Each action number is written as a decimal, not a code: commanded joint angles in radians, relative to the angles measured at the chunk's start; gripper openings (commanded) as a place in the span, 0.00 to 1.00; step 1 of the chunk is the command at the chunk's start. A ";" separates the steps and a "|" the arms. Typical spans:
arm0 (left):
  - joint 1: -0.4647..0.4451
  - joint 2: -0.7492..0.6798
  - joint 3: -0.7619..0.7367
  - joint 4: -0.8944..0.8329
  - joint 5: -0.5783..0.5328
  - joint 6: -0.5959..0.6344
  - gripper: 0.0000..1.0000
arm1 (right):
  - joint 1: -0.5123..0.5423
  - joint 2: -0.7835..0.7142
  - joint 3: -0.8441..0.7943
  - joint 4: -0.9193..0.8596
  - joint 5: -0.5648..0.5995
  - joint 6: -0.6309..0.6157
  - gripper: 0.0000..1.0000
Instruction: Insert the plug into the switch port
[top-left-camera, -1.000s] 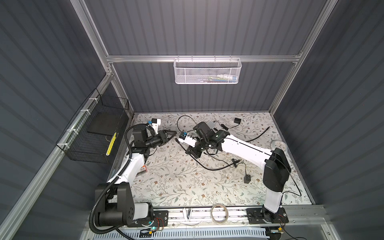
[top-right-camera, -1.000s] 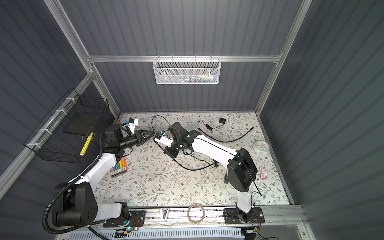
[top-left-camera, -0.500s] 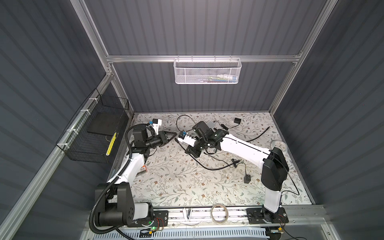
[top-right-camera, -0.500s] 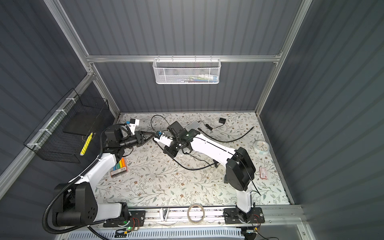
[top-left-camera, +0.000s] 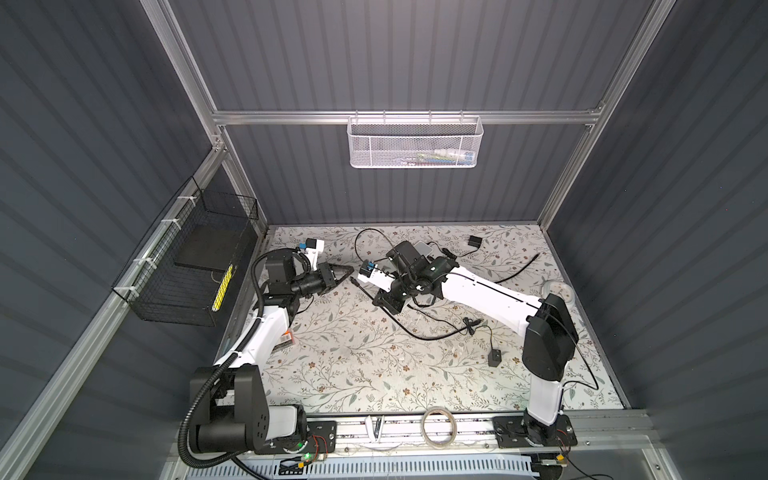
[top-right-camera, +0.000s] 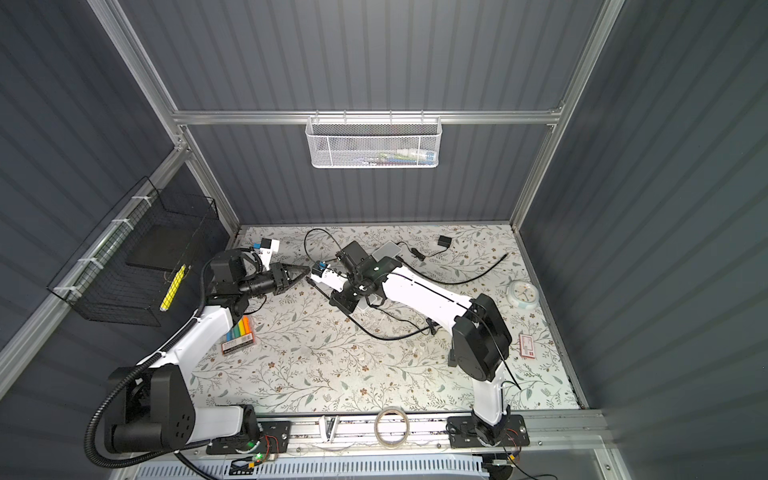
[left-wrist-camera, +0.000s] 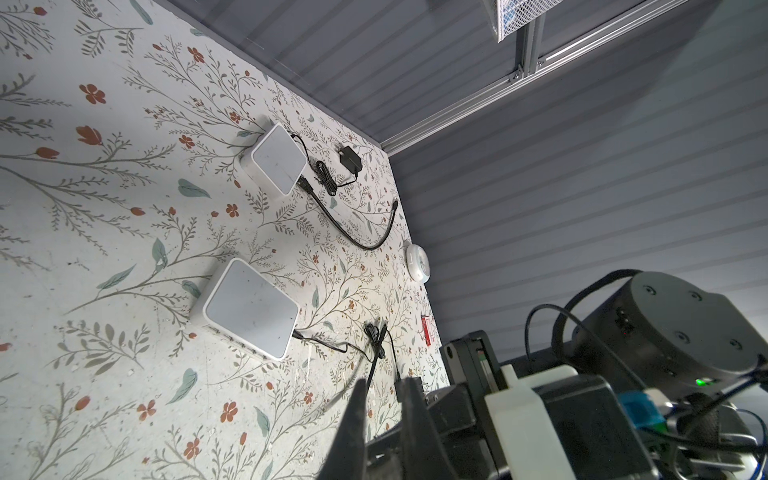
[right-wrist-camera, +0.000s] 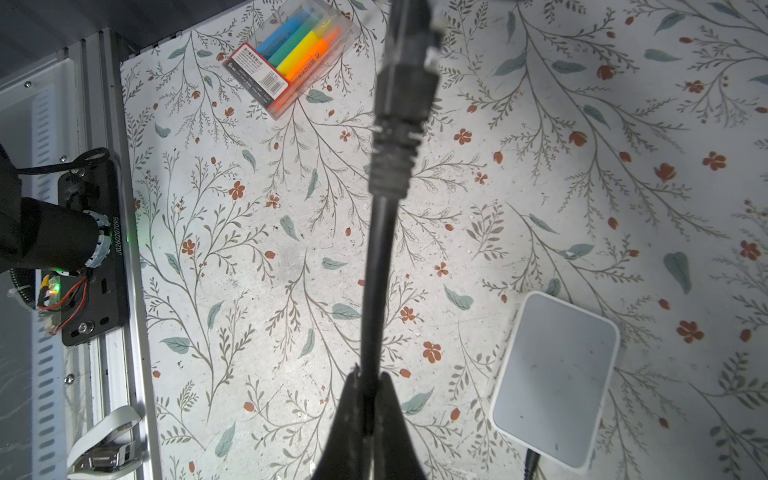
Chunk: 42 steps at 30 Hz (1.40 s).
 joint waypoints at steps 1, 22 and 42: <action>-0.006 0.005 0.024 -0.033 0.014 0.028 0.00 | -0.007 0.005 0.023 0.010 0.044 -0.002 0.06; -0.005 0.033 0.024 -0.126 -0.086 0.013 0.00 | 0.054 -0.064 -0.015 0.103 0.236 -0.057 0.35; -0.005 0.065 0.006 -0.149 -0.178 -0.109 0.00 | 0.159 0.140 0.150 0.217 0.404 -0.141 0.40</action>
